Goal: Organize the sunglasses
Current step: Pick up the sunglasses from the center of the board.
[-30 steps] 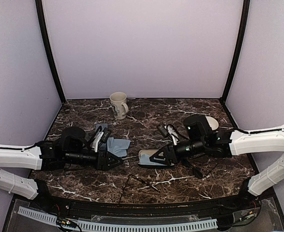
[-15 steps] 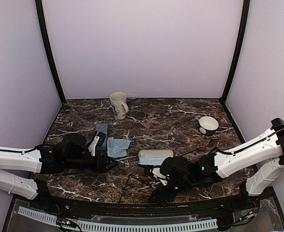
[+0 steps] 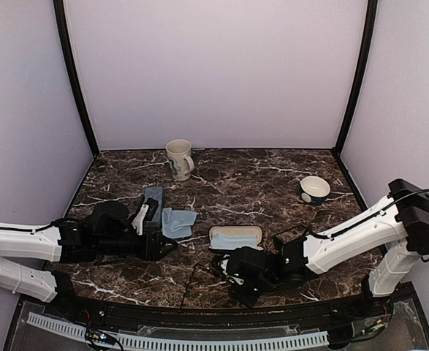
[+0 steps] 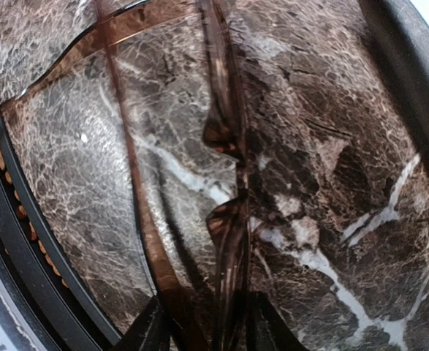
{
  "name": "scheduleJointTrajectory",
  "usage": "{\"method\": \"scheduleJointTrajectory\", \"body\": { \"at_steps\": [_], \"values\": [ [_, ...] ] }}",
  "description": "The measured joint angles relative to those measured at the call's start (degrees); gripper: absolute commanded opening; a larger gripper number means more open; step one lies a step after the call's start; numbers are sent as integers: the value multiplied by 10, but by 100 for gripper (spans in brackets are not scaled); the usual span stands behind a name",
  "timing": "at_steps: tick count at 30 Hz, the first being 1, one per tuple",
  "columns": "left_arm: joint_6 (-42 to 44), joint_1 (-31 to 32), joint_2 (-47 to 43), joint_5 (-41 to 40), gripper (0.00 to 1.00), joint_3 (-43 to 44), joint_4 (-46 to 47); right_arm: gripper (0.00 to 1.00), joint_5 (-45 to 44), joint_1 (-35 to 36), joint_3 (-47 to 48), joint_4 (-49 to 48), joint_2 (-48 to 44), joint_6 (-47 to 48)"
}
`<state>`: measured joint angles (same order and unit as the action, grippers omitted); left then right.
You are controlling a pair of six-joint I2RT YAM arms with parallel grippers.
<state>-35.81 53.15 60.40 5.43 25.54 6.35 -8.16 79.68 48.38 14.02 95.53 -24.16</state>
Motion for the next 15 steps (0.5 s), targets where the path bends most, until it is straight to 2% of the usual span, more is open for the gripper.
{"method": "scheduleJointTrajectory", "body": {
  "at_steps": [7, 15],
  "values": [
    [9, 0, 0, 4, 54, 0, 0, 19, -18, 2, 8, 18, -2, 4],
    [52, 5, -9, 22, 54, 0, -1, 17, 12, -27, -1, 17, -66, 14]
  ]
}}
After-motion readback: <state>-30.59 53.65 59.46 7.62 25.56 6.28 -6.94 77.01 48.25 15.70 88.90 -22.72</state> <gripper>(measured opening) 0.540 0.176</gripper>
